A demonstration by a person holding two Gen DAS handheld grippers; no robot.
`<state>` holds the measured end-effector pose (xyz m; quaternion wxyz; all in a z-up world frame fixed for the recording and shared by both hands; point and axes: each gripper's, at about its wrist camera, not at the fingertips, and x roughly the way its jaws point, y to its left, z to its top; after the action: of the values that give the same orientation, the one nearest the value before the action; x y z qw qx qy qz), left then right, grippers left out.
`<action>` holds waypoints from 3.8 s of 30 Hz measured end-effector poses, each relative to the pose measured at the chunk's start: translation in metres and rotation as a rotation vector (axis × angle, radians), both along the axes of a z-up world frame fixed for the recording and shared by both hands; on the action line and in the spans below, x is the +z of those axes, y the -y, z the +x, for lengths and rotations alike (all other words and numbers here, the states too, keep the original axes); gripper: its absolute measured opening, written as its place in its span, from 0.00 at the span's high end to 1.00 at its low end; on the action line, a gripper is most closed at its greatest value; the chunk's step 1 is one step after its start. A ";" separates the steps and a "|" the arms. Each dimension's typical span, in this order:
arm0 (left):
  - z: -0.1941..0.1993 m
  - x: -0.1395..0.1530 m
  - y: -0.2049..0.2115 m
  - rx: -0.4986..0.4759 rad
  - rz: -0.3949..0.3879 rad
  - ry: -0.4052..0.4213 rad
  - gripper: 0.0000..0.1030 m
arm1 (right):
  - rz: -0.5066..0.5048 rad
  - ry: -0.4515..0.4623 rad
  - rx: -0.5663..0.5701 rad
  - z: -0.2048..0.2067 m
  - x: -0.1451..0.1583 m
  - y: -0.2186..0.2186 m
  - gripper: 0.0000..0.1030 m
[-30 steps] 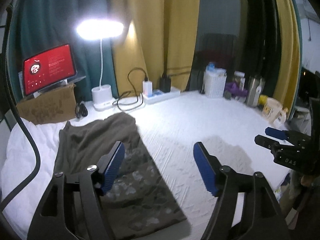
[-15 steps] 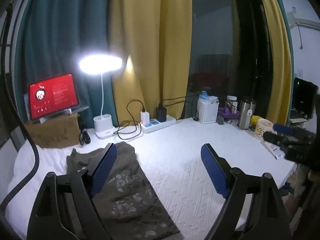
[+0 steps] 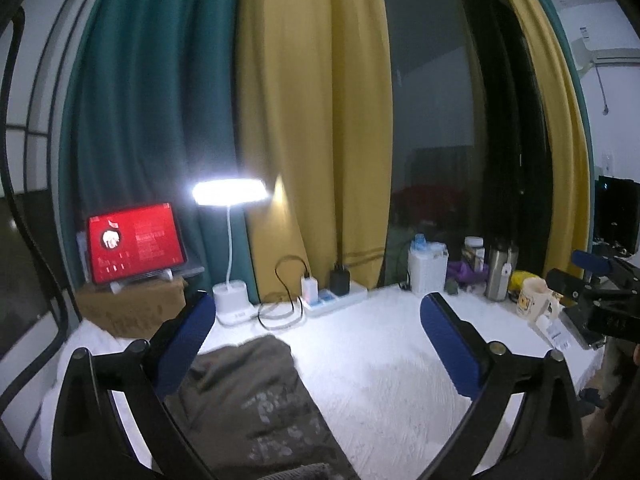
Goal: Fold small clothes
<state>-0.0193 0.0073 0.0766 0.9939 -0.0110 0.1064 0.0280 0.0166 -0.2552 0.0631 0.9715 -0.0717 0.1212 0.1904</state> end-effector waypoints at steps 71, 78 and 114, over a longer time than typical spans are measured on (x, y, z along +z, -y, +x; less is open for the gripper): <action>-0.050 0.023 -0.066 0.140 -0.054 0.084 0.01 | -0.062 0.095 0.049 -0.037 0.068 -0.073 0.07; -0.051 0.022 -0.065 0.134 -0.055 0.082 0.01 | -0.061 0.091 0.044 -0.035 0.067 -0.073 0.07; -0.048 0.020 -0.059 0.126 -0.052 0.075 0.01 | -0.060 0.088 0.038 -0.036 0.065 -0.071 0.07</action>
<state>-0.0672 0.0667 0.0965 0.9928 -0.0447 0.0689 0.0872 -0.0192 -0.1839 0.1277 0.9696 -0.1116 0.0827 0.2017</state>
